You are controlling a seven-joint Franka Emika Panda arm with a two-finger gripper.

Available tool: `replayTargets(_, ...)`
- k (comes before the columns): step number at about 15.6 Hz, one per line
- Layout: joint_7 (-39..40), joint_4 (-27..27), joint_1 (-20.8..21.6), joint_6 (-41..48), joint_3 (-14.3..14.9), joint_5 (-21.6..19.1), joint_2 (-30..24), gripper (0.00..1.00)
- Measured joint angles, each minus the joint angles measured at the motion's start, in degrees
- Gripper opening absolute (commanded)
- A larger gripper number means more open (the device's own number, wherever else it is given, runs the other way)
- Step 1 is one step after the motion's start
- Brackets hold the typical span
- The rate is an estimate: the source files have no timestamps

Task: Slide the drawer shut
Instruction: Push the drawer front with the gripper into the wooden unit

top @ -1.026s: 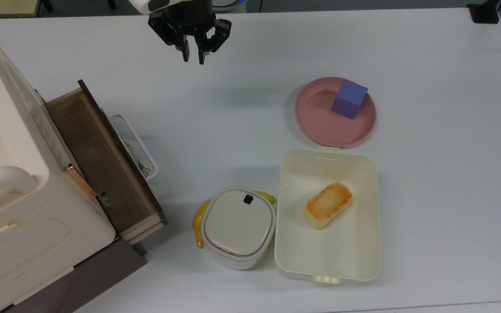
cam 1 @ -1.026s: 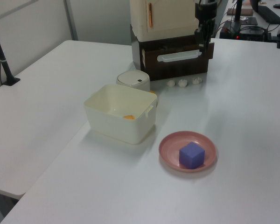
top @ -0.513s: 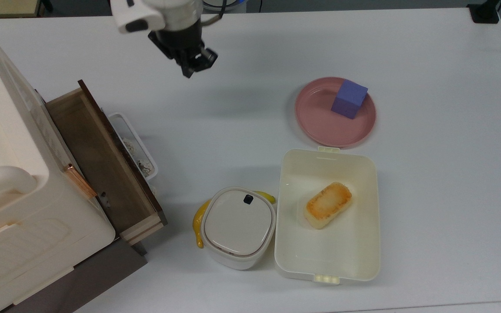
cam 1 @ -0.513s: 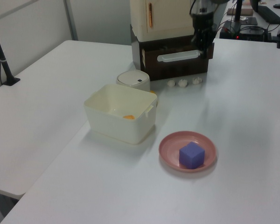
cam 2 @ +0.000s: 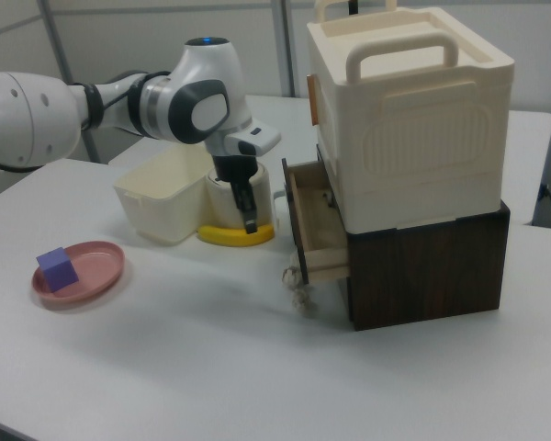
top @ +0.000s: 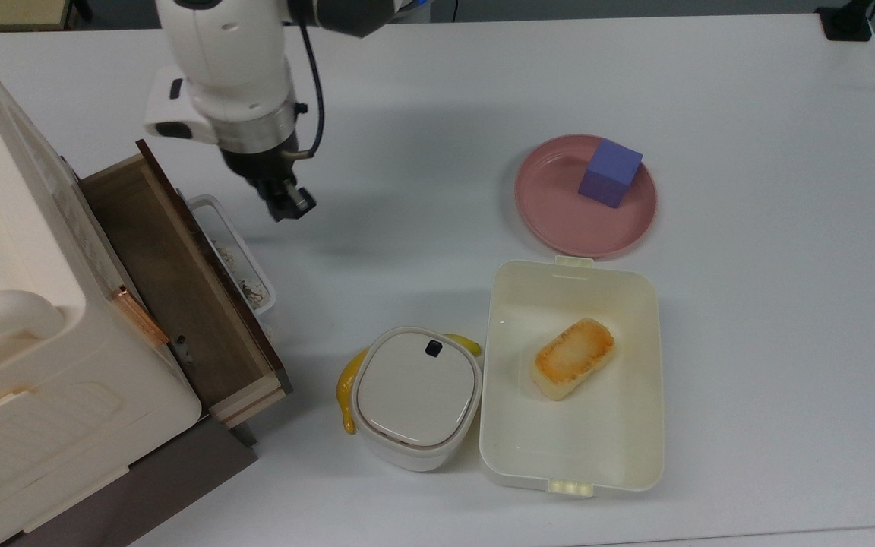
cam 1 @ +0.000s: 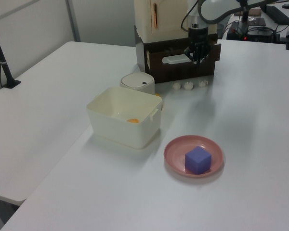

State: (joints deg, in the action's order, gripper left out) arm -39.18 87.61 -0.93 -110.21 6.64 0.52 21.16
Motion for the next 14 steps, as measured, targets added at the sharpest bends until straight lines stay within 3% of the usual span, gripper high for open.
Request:
replayTargets(4,-2.17,-0.33,-1.62,-8.05,0.94,0.90,1.13,0.02)
replayTargets(9,-3.05,-0.27,-1.88,-19.25,4.88,0.87,3.17,0.03)
replayTargets(14,-2.45,-0.02,-1.53,-20.60,5.33,1.07,3.23,0.09)
